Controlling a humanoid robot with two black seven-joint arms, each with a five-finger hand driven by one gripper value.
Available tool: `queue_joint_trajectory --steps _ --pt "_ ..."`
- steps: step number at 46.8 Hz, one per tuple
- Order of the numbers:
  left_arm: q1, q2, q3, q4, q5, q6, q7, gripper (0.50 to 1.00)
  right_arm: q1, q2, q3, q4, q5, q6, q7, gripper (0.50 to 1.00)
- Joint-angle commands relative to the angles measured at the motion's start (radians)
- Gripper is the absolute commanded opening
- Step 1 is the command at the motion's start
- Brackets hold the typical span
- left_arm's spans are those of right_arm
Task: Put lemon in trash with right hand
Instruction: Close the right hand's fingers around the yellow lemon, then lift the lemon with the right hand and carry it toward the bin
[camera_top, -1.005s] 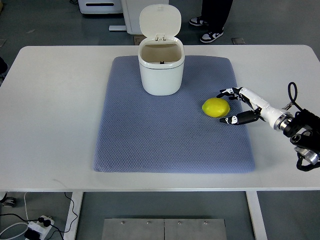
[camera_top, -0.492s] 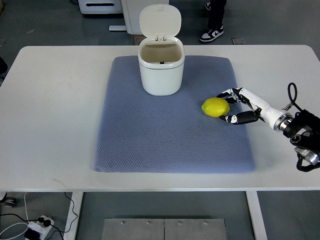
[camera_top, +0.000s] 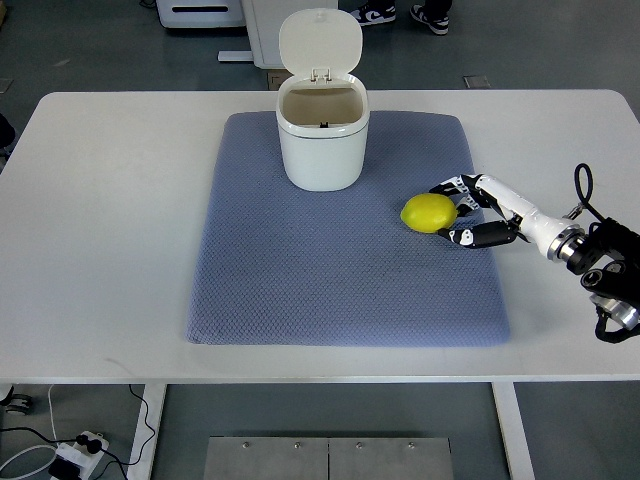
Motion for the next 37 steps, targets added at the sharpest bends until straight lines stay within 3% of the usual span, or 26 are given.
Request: queue_joint_trajectory --steps 1,17,37 --pt "0.000 0.000 0.000 0.000 0.000 0.000 0.000 1.000 0.000 0.000 0.000 0.000 0.001 0.000 0.000 0.500" --pt "0.000 0.000 0.000 0.000 0.000 0.000 0.000 1.000 0.023 -0.040 0.012 0.011 0.026 0.006 0.000 0.500" --pt "0.000 0.000 0.000 0.000 0.000 0.000 0.000 1.000 0.167 -0.170 0.015 0.161 0.169 0.022 -0.006 0.500"
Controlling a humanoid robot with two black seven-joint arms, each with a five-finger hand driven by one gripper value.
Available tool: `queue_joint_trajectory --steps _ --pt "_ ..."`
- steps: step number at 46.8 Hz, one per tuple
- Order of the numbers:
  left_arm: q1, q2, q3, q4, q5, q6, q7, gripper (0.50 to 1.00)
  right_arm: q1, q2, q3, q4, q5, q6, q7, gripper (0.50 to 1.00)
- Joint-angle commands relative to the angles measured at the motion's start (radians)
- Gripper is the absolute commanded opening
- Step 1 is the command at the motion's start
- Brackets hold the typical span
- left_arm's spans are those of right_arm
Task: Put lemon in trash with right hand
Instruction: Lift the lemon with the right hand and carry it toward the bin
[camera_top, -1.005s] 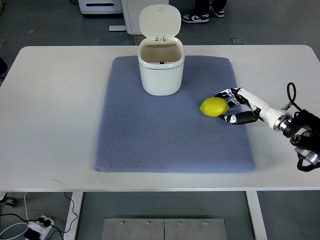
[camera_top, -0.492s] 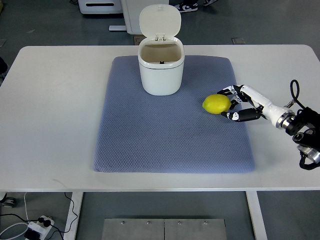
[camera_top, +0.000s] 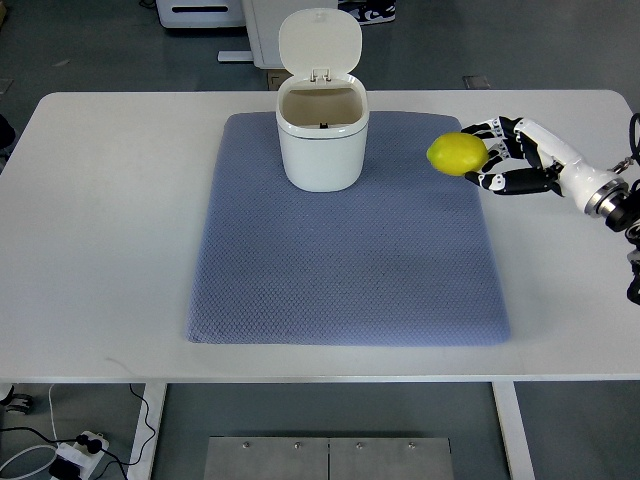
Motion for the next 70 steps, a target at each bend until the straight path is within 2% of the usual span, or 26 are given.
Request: queue_joint_trajectory --steps 1,16,29,49,70 --pt "0.000 0.000 0.000 0.000 0.000 0.000 0.000 1.000 0.037 -0.022 0.000 0.034 0.019 0.001 -0.005 0.500" --pt "0.000 0.000 -0.002 0.000 0.000 0.000 0.000 1.000 0.163 -0.038 -0.002 0.070 0.098 0.034 -0.054 0.500" --pt "0.000 0.000 0.000 0.000 0.000 0.000 0.000 1.000 0.205 -0.022 -0.002 0.068 0.140 0.038 -0.085 0.500" --pt "0.000 0.000 -0.002 0.000 0.000 0.000 0.000 1.000 0.249 0.114 -0.004 0.040 0.170 0.021 -0.145 0.500" --pt "0.000 0.000 0.000 0.000 0.000 0.000 0.000 1.000 0.283 0.286 -0.004 -0.096 0.174 0.020 -0.220 0.500"
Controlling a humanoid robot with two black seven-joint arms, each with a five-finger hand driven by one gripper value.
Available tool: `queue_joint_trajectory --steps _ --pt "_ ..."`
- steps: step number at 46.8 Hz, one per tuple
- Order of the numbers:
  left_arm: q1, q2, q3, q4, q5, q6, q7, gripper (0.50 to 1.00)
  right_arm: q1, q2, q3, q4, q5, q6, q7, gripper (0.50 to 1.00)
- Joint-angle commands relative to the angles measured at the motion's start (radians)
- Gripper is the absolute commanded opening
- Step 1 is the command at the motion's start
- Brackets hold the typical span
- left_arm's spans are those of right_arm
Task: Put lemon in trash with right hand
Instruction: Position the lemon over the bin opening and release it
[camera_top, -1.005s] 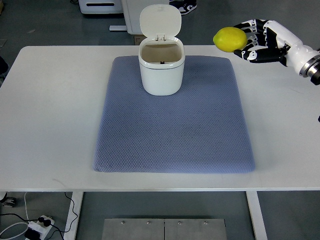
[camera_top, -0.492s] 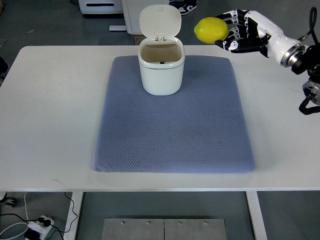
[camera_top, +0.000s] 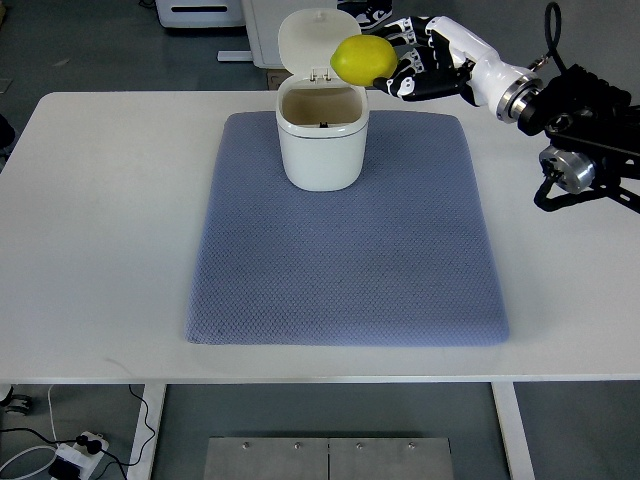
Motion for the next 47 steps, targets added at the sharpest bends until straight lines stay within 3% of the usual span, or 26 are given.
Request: queue_joint_trajectory --steps 1,26,47 --pt "0.000 0.000 0.001 0.000 0.000 0.000 0.000 1.000 0.001 0.031 0.002 -0.035 0.000 0.000 -0.018 0.500" --pt "0.000 0.000 0.001 0.000 0.000 0.000 0.000 1.000 0.012 0.236 -0.005 -0.239 0.068 0.002 -0.088 0.500" --pt "0.000 0.000 0.001 0.000 0.000 0.000 0.000 1.000 -0.001 0.325 -0.007 -0.343 0.068 0.004 -0.122 0.500"
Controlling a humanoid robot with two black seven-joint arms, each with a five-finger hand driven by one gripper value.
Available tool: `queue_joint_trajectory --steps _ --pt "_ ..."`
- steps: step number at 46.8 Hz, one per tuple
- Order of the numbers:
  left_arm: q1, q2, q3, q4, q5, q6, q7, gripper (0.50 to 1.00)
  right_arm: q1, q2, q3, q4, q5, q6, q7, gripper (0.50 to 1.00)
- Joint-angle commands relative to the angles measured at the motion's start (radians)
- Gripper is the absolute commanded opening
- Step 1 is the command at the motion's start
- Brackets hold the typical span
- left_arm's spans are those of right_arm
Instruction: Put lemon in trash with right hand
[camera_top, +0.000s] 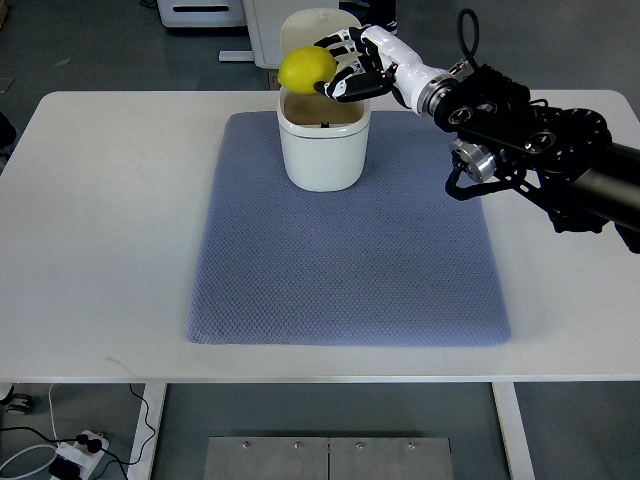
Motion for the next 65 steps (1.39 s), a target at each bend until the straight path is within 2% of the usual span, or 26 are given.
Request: queue_joint_trajectory --steps 1,10,23,27,35,39,41,43,45,65 --pt "0.000 0.000 0.000 0.000 0.000 0.000 0.000 1.000 -0.001 0.006 0.000 -0.013 0.000 0.001 -0.005 0.500" --pt "0.000 0.000 0.000 0.000 0.000 0.000 0.000 1.000 -0.001 0.006 0.000 -0.028 -0.002 0.002 -0.018 0.500" --pt "0.000 0.000 0.000 0.000 0.000 0.000 0.000 1.000 -0.011 0.006 0.000 -0.042 -0.002 0.002 -0.020 0.529" --pt "0.000 0.000 0.000 0.000 0.000 0.000 0.000 1.000 -0.011 0.004 0.000 -0.042 -0.003 0.002 -0.020 0.558" --pt "0.000 0.000 0.000 0.000 0.000 0.000 0.000 1.000 -0.011 0.004 0.000 -0.040 -0.003 0.002 -0.020 0.583" --pt "0.000 0.000 0.000 0.000 0.000 0.000 0.000 1.000 -0.009 0.004 0.000 -0.040 -0.003 0.002 -0.020 0.633" --pt "0.000 0.000 0.000 0.000 0.000 0.000 0.000 1.000 -0.008 0.004 0.002 -0.040 -0.003 0.001 -0.020 0.692" --pt "0.000 0.000 0.000 0.000 0.000 0.000 0.000 1.000 -0.008 0.004 0.002 -0.040 -0.003 0.001 -0.020 0.773" --pt "0.000 0.000 0.000 0.000 0.000 0.000 0.000 1.000 -0.006 0.004 0.003 -0.040 -0.003 0.001 -0.018 0.811" --pt "0.000 0.000 0.000 0.000 0.000 0.000 0.000 1.000 -0.006 -0.017 0.003 -0.025 -0.003 -0.001 -0.018 0.920"
